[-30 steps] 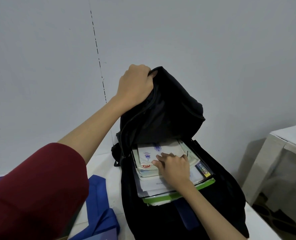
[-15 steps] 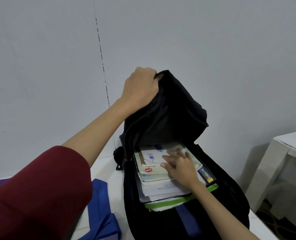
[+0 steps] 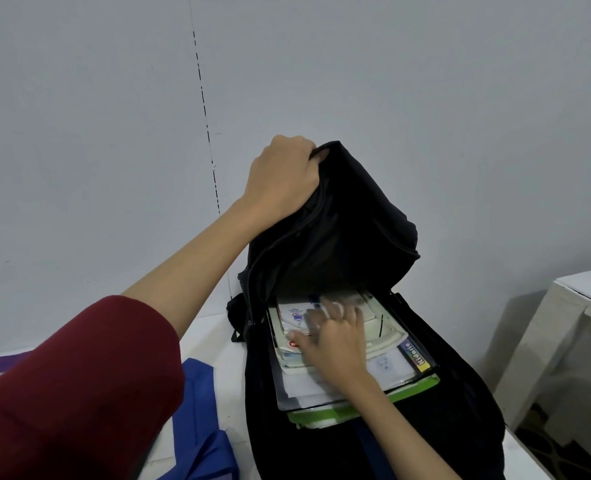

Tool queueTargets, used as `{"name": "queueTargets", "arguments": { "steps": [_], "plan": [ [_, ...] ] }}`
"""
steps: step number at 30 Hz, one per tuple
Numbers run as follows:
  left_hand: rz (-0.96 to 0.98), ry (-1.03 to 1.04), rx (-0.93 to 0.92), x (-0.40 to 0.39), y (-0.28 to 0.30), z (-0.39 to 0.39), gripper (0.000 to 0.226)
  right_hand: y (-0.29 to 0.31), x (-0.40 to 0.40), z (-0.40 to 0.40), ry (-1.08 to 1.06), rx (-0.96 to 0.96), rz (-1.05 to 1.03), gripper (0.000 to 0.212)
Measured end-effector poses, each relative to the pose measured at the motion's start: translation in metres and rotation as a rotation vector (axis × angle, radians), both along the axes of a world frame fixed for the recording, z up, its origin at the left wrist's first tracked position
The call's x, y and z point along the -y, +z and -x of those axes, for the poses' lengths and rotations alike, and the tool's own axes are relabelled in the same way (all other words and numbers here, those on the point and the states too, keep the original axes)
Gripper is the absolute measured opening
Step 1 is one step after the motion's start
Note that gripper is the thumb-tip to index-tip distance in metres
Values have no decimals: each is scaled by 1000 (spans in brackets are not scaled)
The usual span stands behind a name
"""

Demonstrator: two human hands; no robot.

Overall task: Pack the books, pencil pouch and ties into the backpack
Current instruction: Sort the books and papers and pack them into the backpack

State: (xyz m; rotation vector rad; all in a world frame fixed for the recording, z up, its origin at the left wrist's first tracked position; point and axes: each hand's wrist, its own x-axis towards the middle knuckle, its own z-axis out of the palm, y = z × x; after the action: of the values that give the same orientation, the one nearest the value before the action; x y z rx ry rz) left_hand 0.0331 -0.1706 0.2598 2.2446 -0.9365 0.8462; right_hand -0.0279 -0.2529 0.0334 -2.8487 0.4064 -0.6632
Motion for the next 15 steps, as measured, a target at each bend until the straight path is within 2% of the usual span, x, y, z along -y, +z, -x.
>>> {"name": "queueTargets", "arguments": {
  "steps": [4, 8, 10, 12, 14, 15],
  "plan": [
    [-8, 7, 2, -1, 0, -1, 45, 0, -19, -10, -18, -73, -108, 49],
    [-18, 14, 4, -2, -1, -3, 46, -4, -12, -7, -65, -47, -93, 44],
    [-20, 12, 7, -2, -2, -3, 46, -4, -5, -4, -42, -43, -132, 46],
    [-20, 2, 11, -1, -2, -3, 45, -6, 3, -1, 16, -58, -152, 59],
    [-24, -7, 16, 1, -3, -2, 44, -9, 11, 7, 22, 32, -127, 64],
    [-26, -7, 16, 1, -4, -2, 43, -12, 17, 10, 0, 126, -101, 52]
  ]
}}
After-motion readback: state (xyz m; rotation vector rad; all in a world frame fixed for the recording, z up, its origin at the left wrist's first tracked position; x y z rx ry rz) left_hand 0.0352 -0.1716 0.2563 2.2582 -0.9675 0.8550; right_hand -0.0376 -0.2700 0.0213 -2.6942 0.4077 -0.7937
